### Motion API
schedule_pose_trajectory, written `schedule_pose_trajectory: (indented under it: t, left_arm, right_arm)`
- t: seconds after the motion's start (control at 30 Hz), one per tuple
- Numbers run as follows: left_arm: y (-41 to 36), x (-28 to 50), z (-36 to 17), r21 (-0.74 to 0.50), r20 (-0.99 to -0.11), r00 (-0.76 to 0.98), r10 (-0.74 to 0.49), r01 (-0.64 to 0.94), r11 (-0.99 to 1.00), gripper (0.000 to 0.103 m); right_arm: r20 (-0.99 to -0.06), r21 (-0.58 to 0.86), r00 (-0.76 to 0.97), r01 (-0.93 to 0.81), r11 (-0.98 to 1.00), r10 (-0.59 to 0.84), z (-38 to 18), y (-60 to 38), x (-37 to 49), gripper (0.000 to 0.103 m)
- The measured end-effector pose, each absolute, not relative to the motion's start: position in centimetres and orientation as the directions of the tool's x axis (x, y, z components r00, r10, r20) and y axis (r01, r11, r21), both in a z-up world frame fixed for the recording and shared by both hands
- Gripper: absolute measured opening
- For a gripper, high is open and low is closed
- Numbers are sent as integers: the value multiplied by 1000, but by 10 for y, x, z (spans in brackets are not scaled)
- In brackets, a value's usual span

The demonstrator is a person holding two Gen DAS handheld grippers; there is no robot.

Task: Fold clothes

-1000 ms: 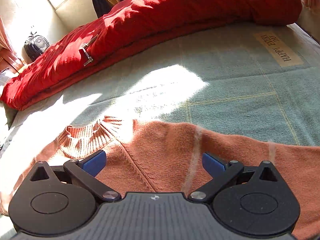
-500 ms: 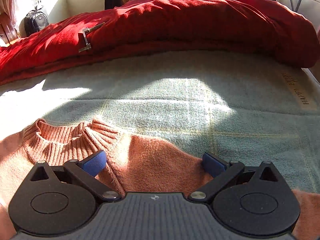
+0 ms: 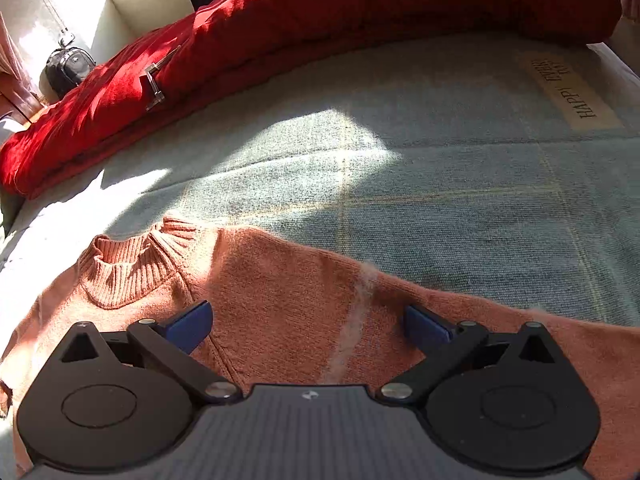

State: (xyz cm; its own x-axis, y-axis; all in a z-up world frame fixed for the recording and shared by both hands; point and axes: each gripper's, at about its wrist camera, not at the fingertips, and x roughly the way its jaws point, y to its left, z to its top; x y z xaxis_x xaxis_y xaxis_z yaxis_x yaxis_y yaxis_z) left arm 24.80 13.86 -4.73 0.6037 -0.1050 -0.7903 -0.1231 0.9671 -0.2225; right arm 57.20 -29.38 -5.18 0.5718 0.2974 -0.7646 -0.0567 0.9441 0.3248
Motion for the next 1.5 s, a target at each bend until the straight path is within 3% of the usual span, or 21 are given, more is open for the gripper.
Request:
schedule_pose_trajectory:
  t: [0.13,0.3,0.6,0.87,1.03,1.3,1.5]
  left_arm:
    - [142,247,-47,-241,-785,609,-115,-129,962,102]
    - [142,249,-48,-243,-784,610,-112,-136,961,102]
    - [140,247,-48,-219,-788,608,-92,-138,966,102]
    - [140,248,-49,-220,-787,611,-85,-149,964,102]
    - [138,247,-49,-209,-788,611,-78,-147,967,102]
    - [136,249,-48,-190,-797,601,-63,-151,970,102]
    - [134,247,-44,-179,-795,604,-51,-154,972,102]
  right_arm:
    - [-737,364,619,28,931,270,-41,-315,576,103]
    - [-734,440,581,12,898,352,-19,-334,549,103]
    - [-763,323,597,20,946,248,-47,-339,545,103]
    - [-728,459,546,-59,887,414,-15,-349,480,103]
    - [-799,387,503,12,922,329,-42,-360,447,103]
    - [-686,458,660,64,887,306,-10,-415,433,103]
    - [-649,535,684,100,839,333,-35,-452,445,103]
